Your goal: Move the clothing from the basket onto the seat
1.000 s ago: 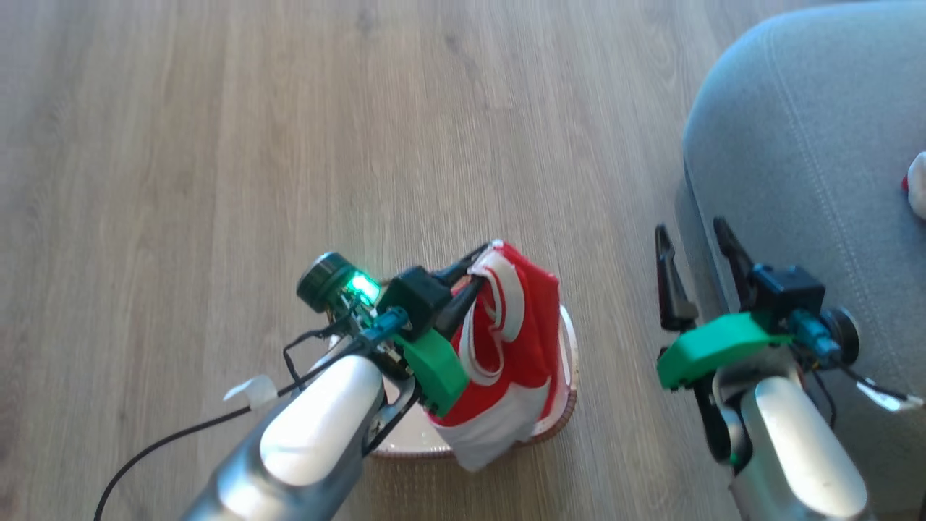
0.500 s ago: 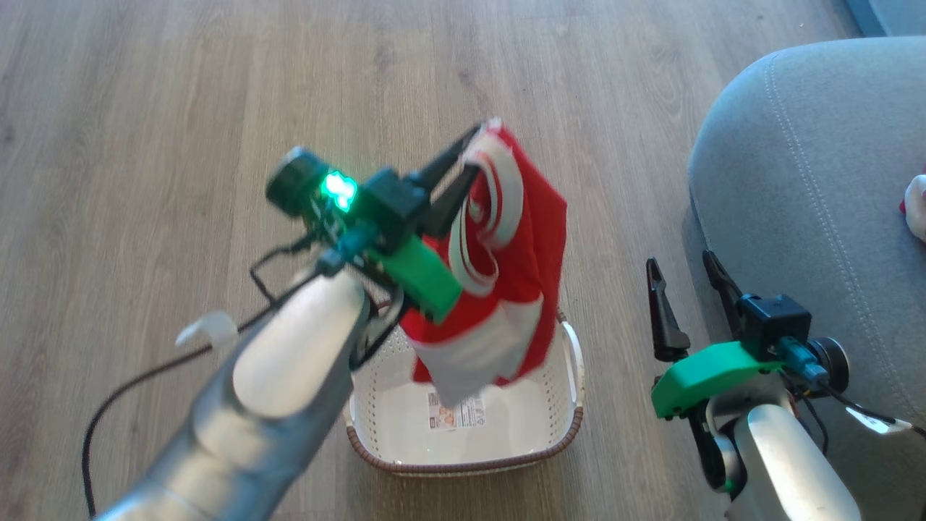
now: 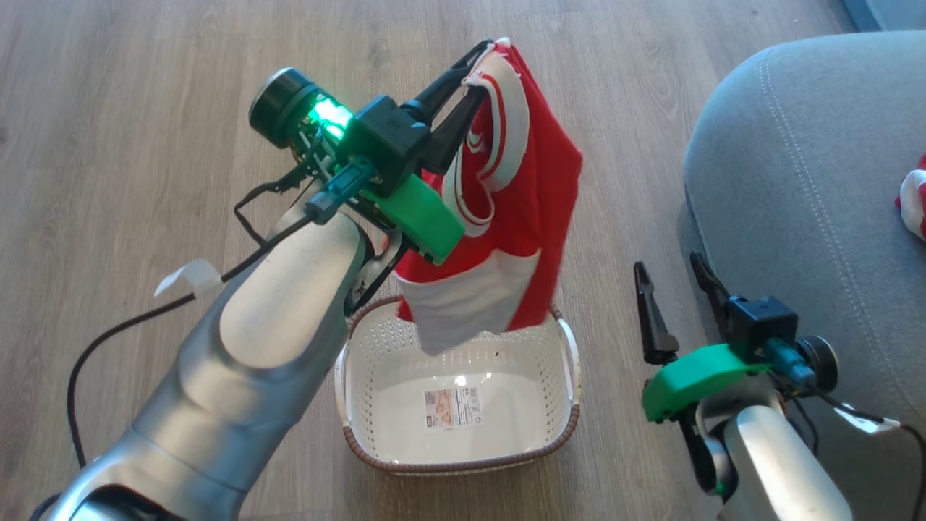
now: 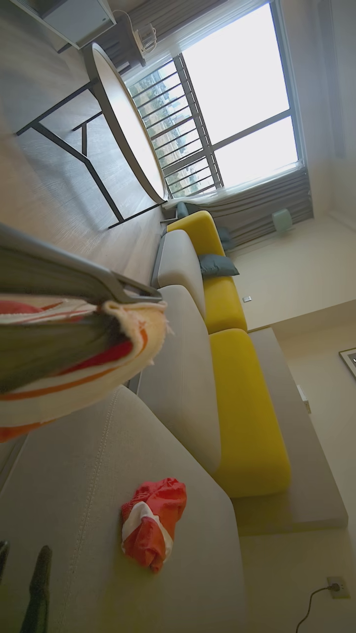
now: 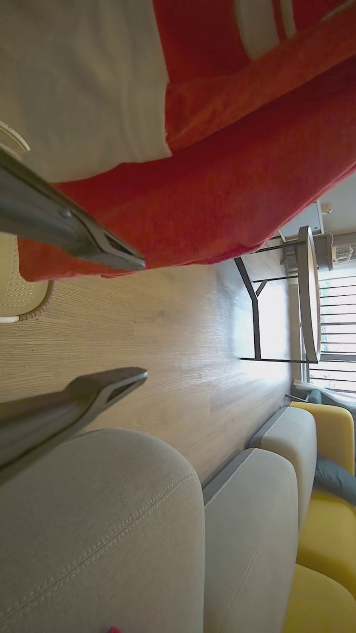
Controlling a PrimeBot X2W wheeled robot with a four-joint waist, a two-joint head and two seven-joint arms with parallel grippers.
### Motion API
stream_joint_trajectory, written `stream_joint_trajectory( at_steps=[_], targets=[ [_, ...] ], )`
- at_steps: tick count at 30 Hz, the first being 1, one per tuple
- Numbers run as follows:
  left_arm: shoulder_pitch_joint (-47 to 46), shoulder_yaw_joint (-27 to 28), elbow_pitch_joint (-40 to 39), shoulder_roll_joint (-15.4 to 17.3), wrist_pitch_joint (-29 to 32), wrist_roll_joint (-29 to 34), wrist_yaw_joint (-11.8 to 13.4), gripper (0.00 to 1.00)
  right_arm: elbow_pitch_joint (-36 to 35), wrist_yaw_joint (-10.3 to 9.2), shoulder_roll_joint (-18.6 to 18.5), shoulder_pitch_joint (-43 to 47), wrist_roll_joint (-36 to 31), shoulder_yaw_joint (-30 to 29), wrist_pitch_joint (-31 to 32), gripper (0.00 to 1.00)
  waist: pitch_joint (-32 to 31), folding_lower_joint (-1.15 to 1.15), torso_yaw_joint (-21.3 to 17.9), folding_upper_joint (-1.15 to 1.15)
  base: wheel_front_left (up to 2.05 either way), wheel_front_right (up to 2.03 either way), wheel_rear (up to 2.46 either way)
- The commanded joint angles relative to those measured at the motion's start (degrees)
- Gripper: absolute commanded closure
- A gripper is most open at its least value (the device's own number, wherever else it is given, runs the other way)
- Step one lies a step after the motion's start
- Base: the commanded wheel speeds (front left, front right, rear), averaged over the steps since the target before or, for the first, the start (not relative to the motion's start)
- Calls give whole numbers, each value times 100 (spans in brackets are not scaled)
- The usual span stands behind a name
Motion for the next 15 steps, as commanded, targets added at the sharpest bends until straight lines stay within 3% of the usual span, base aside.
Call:
stream_joint_trajectory(
  at_steps=[1,8,15],
  targets=[
    [-413,180,-198,138,-29,-76,-36,100,-199,12,7,-215,-114,260,-28,0,32,0,0,0,0,0,0],
    [-438,65,-242,170,-29,-170,-36,100,-307,12,-230,-623,-203,817,-28,0,96,0,20,0,0,0,0],
    [-370,-76,-278,136,-29,-196,-36,100,-795,12,-707,-1272,292,1719,-28,0,149,0,60,0,0,0,0]
  ],
)
